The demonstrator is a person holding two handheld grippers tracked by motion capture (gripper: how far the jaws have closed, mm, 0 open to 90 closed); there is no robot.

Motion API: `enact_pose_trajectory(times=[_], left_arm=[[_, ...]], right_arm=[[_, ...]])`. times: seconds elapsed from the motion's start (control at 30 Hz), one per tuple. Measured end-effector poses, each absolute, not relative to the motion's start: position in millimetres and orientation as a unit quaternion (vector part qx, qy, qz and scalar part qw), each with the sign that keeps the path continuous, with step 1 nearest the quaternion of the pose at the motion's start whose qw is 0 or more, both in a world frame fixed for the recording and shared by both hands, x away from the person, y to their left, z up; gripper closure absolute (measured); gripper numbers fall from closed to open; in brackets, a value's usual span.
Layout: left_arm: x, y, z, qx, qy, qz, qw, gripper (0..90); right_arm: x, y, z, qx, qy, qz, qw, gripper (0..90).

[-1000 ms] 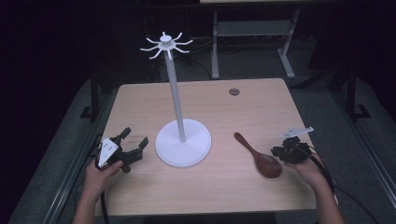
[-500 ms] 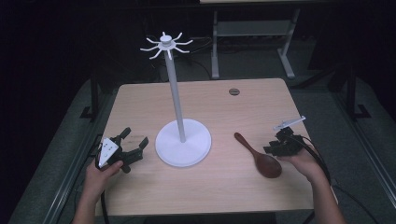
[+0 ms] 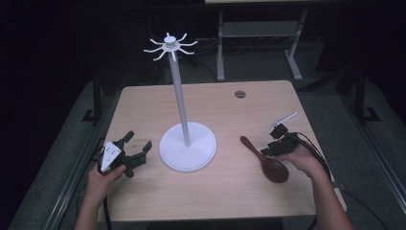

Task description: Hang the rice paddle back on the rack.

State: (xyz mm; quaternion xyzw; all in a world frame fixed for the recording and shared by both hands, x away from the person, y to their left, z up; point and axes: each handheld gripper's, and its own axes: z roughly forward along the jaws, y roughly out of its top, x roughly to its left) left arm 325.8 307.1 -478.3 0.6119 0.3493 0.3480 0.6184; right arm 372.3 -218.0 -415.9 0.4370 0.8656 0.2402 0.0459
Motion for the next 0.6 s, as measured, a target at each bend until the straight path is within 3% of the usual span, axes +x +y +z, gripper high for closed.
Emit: enact_pose_trajectory(times=[0.6], left_arm=[[326,307,-478,0.612,0.349,0.348,0.619,13.4]], right_arm=[[406,-184,-425,0.431,0.888,0.157,-0.007,61.4]])
